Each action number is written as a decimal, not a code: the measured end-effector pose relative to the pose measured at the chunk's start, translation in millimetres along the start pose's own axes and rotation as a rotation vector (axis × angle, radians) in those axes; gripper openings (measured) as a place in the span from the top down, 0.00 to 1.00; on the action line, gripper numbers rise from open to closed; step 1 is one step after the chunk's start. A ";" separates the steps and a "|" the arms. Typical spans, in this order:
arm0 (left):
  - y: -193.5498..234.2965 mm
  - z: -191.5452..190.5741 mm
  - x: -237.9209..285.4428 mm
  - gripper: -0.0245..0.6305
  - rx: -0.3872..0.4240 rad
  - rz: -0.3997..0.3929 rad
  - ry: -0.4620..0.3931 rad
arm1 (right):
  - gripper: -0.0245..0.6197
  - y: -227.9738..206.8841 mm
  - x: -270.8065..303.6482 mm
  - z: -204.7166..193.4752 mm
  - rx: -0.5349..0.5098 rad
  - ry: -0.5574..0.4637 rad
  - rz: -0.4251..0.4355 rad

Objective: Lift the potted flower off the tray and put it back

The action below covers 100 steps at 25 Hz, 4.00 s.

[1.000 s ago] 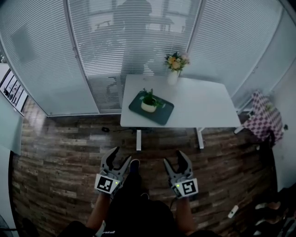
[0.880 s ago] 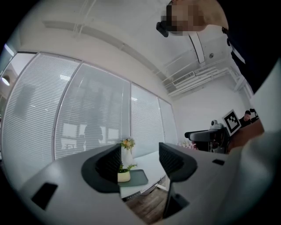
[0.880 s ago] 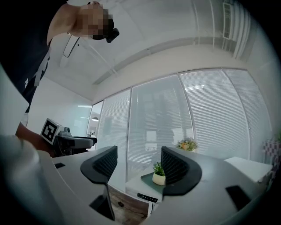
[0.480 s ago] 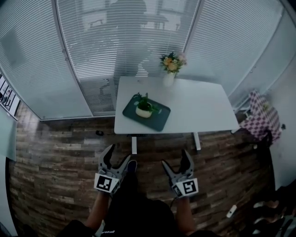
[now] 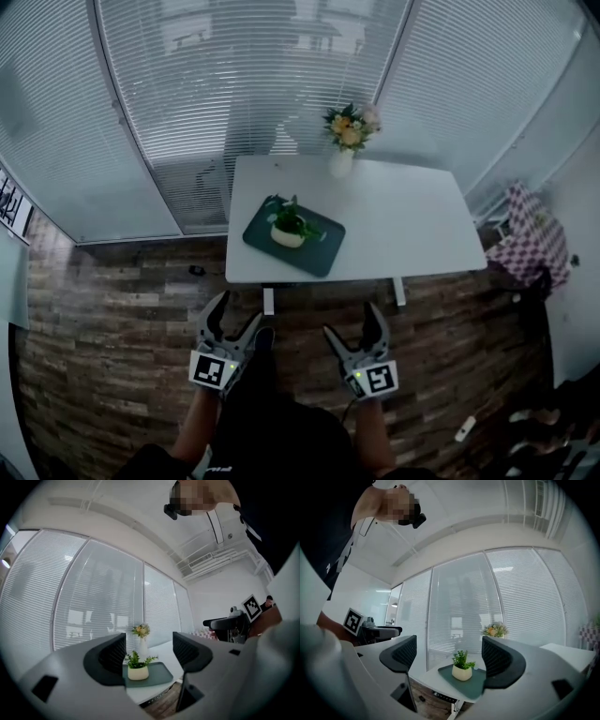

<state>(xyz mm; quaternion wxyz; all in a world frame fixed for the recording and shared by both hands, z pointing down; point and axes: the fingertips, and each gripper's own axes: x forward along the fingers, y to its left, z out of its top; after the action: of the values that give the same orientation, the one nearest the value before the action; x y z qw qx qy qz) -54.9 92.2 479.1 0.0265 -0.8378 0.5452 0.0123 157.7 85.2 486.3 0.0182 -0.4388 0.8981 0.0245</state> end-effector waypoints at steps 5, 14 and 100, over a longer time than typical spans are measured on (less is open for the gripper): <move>15.6 -7.4 32.1 0.52 -0.011 -0.020 0.007 | 0.35 -18.7 30.1 -9.5 -0.010 0.018 0.010; 51.8 -32.2 85.4 0.52 -0.006 -0.070 0.078 | 0.35 -36.2 92.2 -41.5 0.023 0.124 0.045; 104.9 -296.2 285.7 0.52 0.143 -0.667 0.534 | 0.33 -80.9 315.8 -301.8 -0.008 0.663 0.339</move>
<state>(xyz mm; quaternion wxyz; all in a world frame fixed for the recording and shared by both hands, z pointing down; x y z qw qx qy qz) -37.5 -228.1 757.4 -0.0548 -0.9380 0.2318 -0.2518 24.2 -231.1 768.2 -0.2796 -0.2679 0.9150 -0.1129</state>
